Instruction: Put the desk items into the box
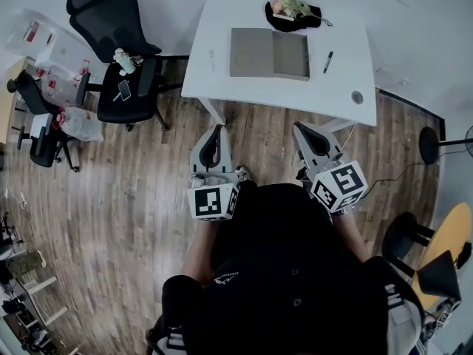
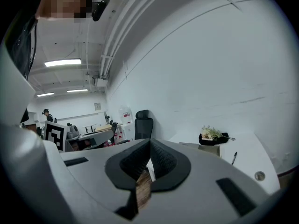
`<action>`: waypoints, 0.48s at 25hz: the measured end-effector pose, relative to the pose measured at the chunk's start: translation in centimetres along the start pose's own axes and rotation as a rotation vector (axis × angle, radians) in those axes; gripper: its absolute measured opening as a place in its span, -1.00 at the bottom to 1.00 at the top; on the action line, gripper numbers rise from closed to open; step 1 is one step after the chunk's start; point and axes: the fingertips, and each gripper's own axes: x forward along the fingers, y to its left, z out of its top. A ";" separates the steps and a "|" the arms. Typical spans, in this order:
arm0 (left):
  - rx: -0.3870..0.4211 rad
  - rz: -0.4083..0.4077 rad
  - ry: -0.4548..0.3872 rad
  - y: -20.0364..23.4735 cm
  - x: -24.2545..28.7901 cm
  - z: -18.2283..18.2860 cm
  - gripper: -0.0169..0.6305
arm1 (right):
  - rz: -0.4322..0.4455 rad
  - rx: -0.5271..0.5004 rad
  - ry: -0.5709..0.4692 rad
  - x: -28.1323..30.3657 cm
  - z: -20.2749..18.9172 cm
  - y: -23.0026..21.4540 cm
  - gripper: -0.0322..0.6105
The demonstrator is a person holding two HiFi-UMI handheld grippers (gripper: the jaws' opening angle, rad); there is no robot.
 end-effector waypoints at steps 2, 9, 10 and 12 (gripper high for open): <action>-0.010 -0.013 -0.002 1.9 1.2 0.0 -0.92 | -0.022 0.007 -0.002 1.9 0.2 0.2 -0.90; -0.009 -0.076 0.019 6.4 4.1 -0.1 -0.92 | -0.074 0.021 0.001 6.6 1.0 0.9 -0.90; -0.014 -0.083 0.024 6.8 4.5 -0.3 -0.92 | -0.081 0.022 0.001 7.0 1.0 0.9 -0.90; -0.027 -0.093 0.034 7.3 5.2 -1.1 -0.92 | -0.091 0.022 0.003 7.7 0.8 0.8 -0.90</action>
